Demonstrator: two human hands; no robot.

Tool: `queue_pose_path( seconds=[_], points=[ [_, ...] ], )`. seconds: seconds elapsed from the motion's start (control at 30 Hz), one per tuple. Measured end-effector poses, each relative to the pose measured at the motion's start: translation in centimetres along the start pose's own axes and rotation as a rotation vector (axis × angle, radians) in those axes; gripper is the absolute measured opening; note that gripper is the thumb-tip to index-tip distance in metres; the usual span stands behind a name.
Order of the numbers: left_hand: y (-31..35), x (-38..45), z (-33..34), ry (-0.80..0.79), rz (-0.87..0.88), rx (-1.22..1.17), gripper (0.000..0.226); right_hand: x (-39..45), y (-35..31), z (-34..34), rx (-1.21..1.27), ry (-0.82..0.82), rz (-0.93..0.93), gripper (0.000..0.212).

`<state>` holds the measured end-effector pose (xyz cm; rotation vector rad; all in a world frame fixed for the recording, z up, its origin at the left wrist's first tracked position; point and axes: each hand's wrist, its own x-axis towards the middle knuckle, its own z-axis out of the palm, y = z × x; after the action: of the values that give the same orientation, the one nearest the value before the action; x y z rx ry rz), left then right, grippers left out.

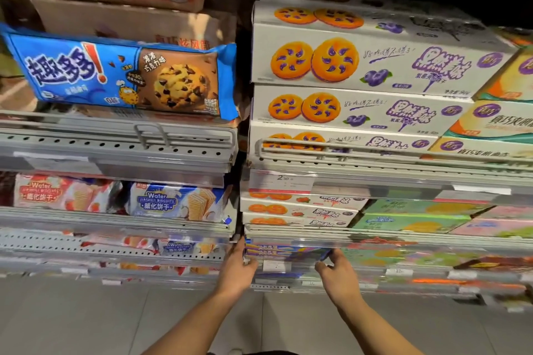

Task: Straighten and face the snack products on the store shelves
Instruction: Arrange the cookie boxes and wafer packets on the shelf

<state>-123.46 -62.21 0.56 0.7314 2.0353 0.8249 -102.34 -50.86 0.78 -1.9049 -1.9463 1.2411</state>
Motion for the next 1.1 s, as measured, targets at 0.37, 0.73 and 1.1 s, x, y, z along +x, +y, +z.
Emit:
queue_pose_path(
  seconds=[0.37,0.73,1.1],
  points=[
    [-4.3,-2.0,-3.4,0.081,0.170,-0.130,0.049,-6.6,-1.0,-2.4,-0.295,0.193,-0.581,0.035],
    [-5.3,-5.8,-12.4,0.493,0.671,0.266,0.042,-7.1,-7.2,0.7,-0.620,0.301,-0.870,0.080],
    [-6.4,-4.6,-17.4,0.679,0.622,0.482,0.060,-7.7,-7.3,0.9,-0.615,0.287,-0.809,0.087]
  ],
)
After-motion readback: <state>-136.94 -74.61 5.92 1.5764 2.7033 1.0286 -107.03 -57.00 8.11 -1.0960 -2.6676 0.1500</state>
